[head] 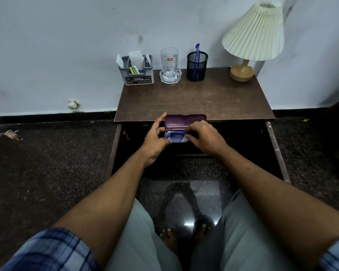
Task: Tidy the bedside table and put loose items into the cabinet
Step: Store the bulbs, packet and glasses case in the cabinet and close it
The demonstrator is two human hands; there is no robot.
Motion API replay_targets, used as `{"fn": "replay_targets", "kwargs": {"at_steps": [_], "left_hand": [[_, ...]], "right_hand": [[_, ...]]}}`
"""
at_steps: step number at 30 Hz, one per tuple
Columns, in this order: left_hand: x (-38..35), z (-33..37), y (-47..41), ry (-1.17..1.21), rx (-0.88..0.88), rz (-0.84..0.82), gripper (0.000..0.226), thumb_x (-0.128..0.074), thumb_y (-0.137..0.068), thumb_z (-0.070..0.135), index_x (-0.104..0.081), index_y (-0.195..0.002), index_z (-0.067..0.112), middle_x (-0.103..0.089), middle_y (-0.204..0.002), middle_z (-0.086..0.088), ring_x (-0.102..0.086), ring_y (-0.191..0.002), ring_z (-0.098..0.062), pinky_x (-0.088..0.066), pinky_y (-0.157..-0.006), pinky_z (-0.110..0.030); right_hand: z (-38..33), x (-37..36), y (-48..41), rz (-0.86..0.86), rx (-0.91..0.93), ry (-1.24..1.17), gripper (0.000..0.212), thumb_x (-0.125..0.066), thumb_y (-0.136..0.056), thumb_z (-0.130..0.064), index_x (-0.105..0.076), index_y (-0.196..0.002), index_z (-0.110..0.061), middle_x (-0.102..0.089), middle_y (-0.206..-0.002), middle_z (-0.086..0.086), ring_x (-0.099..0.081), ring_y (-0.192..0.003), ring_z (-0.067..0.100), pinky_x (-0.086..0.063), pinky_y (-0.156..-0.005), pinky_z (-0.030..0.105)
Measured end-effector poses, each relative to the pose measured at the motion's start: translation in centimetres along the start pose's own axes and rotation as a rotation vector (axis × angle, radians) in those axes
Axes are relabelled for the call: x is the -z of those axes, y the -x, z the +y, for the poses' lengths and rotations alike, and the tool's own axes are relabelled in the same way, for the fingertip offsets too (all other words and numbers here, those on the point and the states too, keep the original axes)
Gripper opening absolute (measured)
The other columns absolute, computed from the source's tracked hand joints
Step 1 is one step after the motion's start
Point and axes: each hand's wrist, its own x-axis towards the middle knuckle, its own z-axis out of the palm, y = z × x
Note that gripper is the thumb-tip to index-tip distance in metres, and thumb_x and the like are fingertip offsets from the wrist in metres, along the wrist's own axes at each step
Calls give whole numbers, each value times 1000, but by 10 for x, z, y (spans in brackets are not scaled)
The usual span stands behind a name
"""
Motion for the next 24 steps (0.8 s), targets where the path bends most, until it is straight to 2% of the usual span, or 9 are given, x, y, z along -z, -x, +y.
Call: {"fn": "replay_targets", "kwargs": {"at_steps": [4,7,11,13,15,16,18,21,24], "left_hand": [[0,0,-2,0,-2,-2,101,-64,-75,-26,-41,-151,36,-64,-125,-23,-69,-102,-34,-52,-96,-55],[1,0,-2,3,-8,-7,100,-64,-76,-26,-42,-150,37,-64,-125,-23,-68,-97,-31,-52,-92,-51],[2,1,0,25,-27,-33,96,-69,-77,-22,-43,-148,37,-65,-125,-19,-72,-96,-33,-59,-89,-46],[3,1,0,37,-35,-42,95,-72,-76,-19,-44,-147,38,-66,-124,-19,-72,-97,-34,-60,-89,-46],[3,1,-1,38,-44,-47,94,-75,-75,-17,-45,-145,39,-66,-122,-19,-72,-95,-33,-60,-90,-47],[4,0,-1,37,-48,-49,92,-76,-75,-16,-46,-143,39,-67,-121,-20,-72,-94,-32,-60,-89,-46],[3,-1,-2,36,-51,-47,88,-78,-75,-14,-48,-139,38,-67,-119,-19,-73,-93,-29,-61,-85,-43],[2,-2,-3,55,-51,-6,76,-75,-77,-14,-51,-131,33,-69,-117,-17,-73,-95,-21,-61,-85,-45],[2,-3,-4,80,-35,24,61,-71,-81,-14,-55,-123,28,-69,-121,-19,-71,-98,-23,-58,-88,-47]], "right_hand": [[1,-3,1,23,20,-10,23,-72,-89,-25,-74,-111,-17,-68,-108,1,-60,-103,23,-51,-90,35],[7,-3,3,156,-25,-87,21,-74,-87,-26,-73,-107,-19,-63,-107,-1,-58,-101,19,-51,-89,37],[16,-2,1,349,-294,-360,41,-74,-85,-38,-59,-121,-26,-51,-121,-2,-56,-109,15,-50,-96,31],[17,-1,1,326,-465,-556,49,-71,-88,-46,-49,-130,-33,-47,-130,-5,-54,-112,3,-47,-95,21],[15,-4,4,274,-546,-794,40,-65,-94,-44,-50,-129,-30,-57,-122,-8,-58,-99,-10,-52,-88,18],[14,-6,5,252,-579,-900,32,-62,-97,-43,-53,-123,-28,-62,-114,-9,-61,-93,-10,-55,-84,25],[10,-8,6,207,-654,-1078,24,-57,-99,-48,-56,-114,-29,-64,-108,-10,-67,-92,3,-59,-71,35],[6,-5,3,194,-702,-1179,19,-52,-101,-49,-54,-104,-30,-62,-118,2,-69,-101,20,-60,-59,36],[6,-7,3,227,-698,-1181,16,-50,-104,-40,-53,-101,-25,-62,-112,5,-68,-94,20,-59,-57,33]]}}
